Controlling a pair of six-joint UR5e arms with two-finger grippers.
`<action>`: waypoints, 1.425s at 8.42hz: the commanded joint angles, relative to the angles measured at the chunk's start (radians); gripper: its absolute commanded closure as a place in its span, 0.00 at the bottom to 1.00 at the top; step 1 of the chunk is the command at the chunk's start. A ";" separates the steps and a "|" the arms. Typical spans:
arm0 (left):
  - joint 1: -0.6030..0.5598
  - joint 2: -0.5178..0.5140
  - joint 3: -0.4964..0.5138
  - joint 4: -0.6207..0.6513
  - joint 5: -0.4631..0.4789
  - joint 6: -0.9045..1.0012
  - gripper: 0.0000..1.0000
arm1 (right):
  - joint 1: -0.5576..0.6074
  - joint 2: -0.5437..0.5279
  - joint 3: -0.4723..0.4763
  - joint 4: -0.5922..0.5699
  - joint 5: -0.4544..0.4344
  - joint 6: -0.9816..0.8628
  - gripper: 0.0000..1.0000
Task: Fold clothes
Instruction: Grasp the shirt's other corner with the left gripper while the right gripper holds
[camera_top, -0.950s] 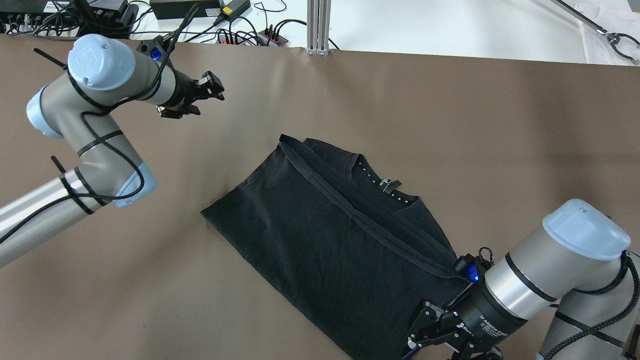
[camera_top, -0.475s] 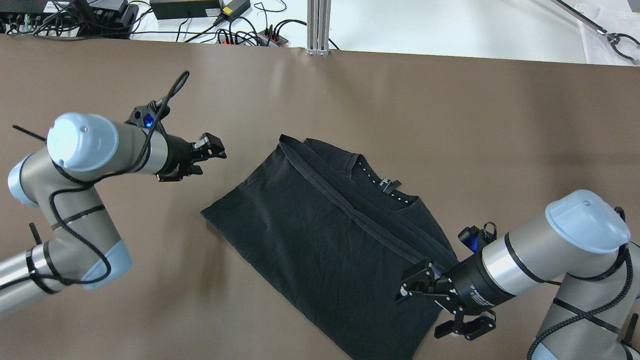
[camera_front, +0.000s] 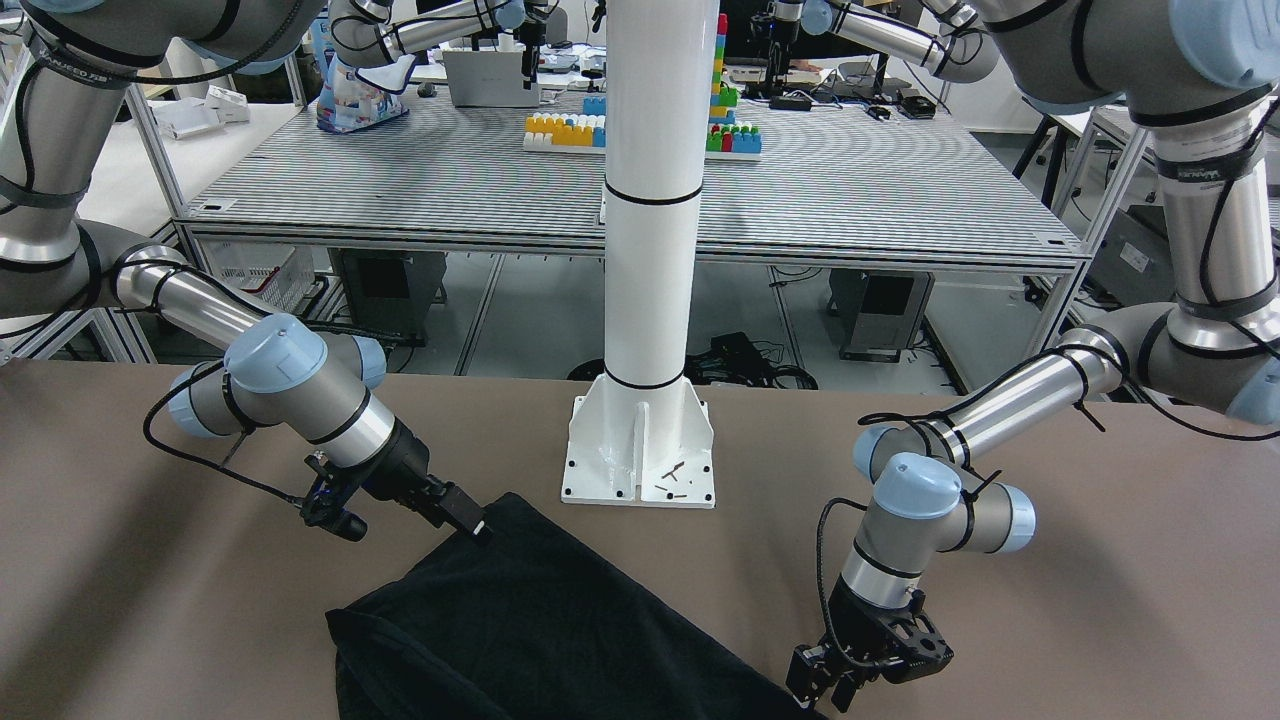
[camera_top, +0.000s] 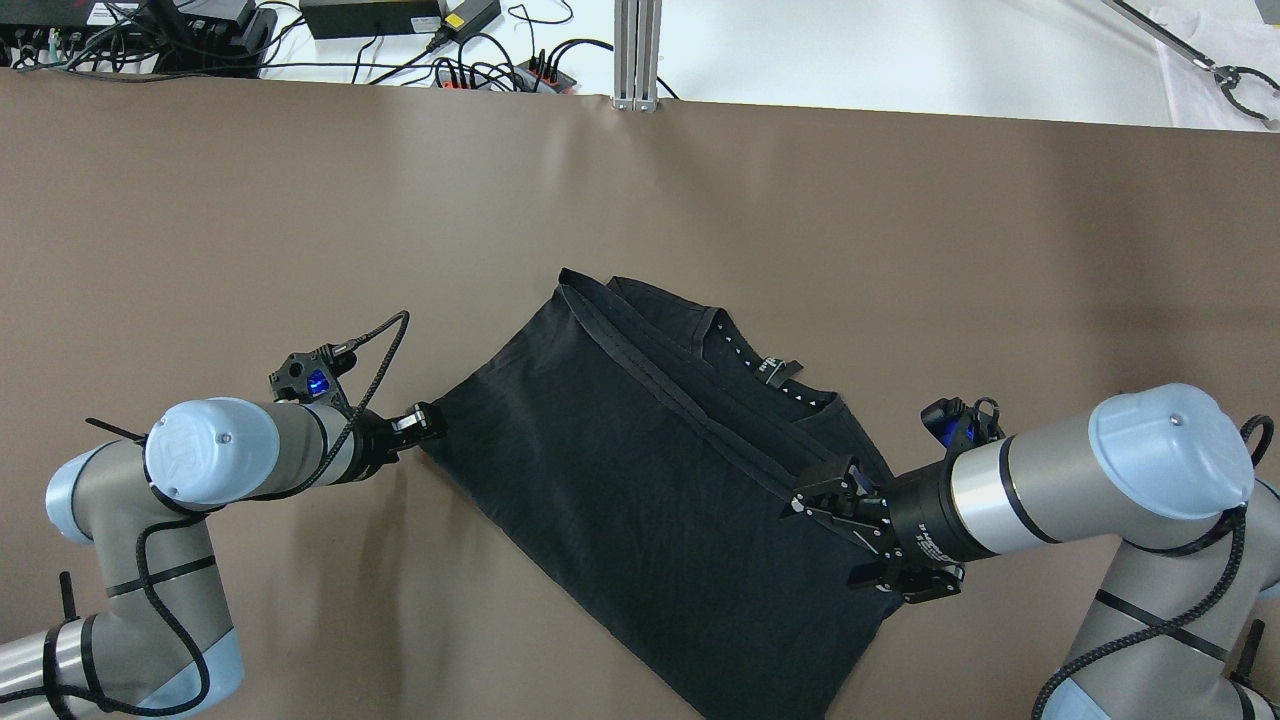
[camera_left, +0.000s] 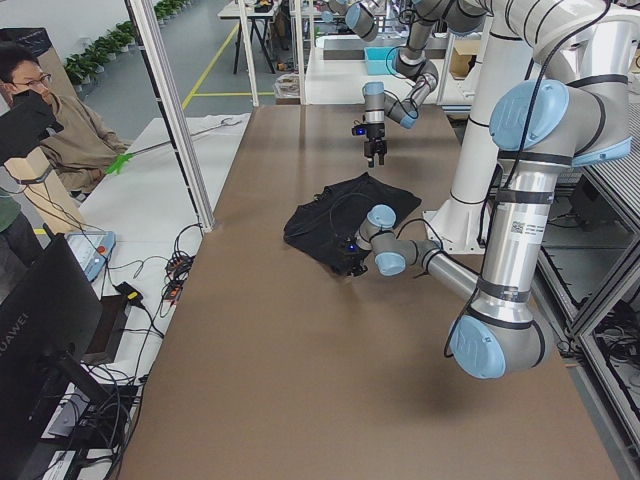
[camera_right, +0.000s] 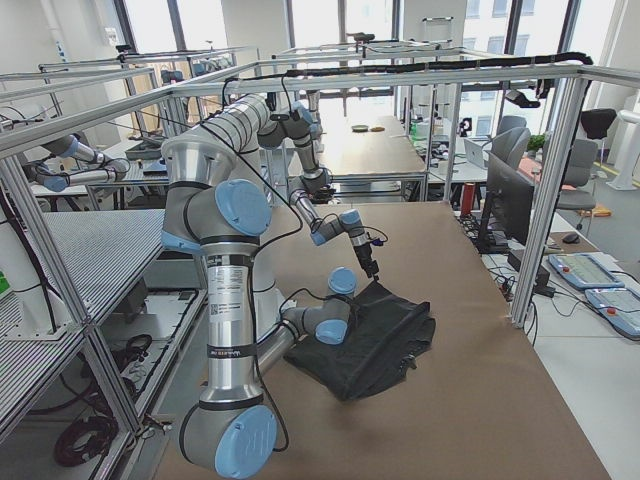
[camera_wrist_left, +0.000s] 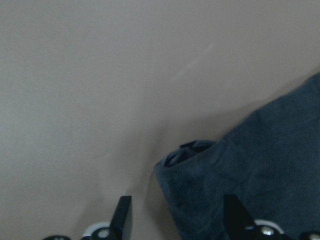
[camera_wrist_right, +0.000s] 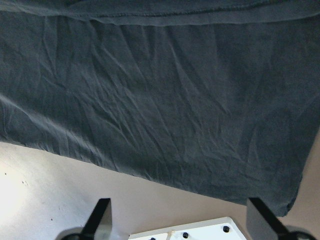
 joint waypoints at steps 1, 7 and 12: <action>0.005 -0.016 0.029 0.001 0.002 0.012 0.34 | -0.004 0.000 0.000 0.000 -0.008 -0.001 0.05; -0.146 -0.015 0.049 0.002 -0.158 0.135 1.00 | -0.006 0.003 0.006 0.000 -0.008 -0.001 0.05; -0.378 -0.523 0.568 0.001 -0.236 0.237 1.00 | -0.006 0.002 0.011 -0.002 -0.142 -0.002 0.05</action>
